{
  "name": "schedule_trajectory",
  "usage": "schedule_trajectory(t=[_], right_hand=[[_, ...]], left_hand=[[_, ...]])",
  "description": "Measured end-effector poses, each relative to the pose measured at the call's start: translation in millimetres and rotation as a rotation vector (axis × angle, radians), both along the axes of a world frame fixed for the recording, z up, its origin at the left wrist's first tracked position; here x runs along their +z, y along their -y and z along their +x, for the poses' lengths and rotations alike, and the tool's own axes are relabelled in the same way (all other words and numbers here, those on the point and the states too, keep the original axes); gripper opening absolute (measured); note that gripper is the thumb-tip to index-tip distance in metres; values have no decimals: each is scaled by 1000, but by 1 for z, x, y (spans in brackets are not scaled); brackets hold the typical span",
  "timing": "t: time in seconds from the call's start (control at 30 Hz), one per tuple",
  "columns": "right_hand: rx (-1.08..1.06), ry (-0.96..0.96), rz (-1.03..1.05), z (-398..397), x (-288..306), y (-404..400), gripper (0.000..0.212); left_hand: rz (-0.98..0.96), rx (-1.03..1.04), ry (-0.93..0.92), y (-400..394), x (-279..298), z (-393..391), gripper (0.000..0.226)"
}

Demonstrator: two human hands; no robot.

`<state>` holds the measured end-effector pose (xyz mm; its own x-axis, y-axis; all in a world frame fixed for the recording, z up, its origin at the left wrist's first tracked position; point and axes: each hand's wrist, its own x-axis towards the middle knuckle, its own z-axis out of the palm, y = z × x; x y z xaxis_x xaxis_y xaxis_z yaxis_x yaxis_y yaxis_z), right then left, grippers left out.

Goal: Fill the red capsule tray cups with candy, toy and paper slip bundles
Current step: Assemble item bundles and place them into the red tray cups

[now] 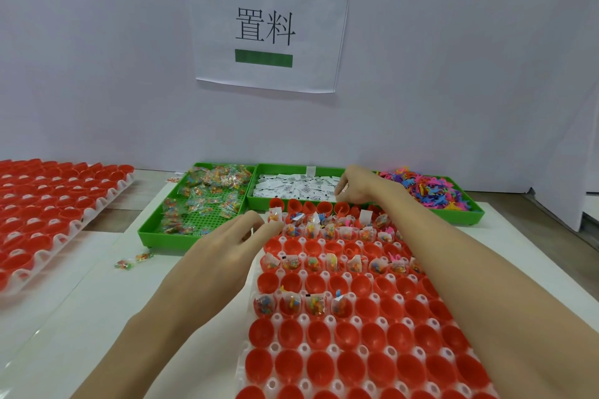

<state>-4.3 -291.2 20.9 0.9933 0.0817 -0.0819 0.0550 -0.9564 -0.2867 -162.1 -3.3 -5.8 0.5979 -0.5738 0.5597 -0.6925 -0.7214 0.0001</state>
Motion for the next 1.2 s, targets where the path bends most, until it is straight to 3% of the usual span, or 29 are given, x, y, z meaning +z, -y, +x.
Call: schedule_trajectory(t=[0.57, 0.7, 0.83, 0.97, 1.1, 1.2], right_hand=[[-115, 346, 384, -33, -11, 27, 14], [-168, 389, 437, -41, -18, 29, 11], [-163, 400, 501, -64, -9, 24, 16], [-86, 434, 699, -115, 4, 4, 13], [102, 354, 760, -179, 13, -20, 11], [95, 404, 710, -212, 7, -31, 14]], left_hand=[[-124, -53, -52, 7, -4, -3, 48], [-324, -38, -44, 13, -7, -2, 25], [-721, 22, -282, 16, -4, -4, 17], [-1040, -122, -666, 21, 5, -11, 12], [-1048, -217, -895, 32, 10, -20, 15], [-976, -279, -958, 43, 7, -28, 17]])
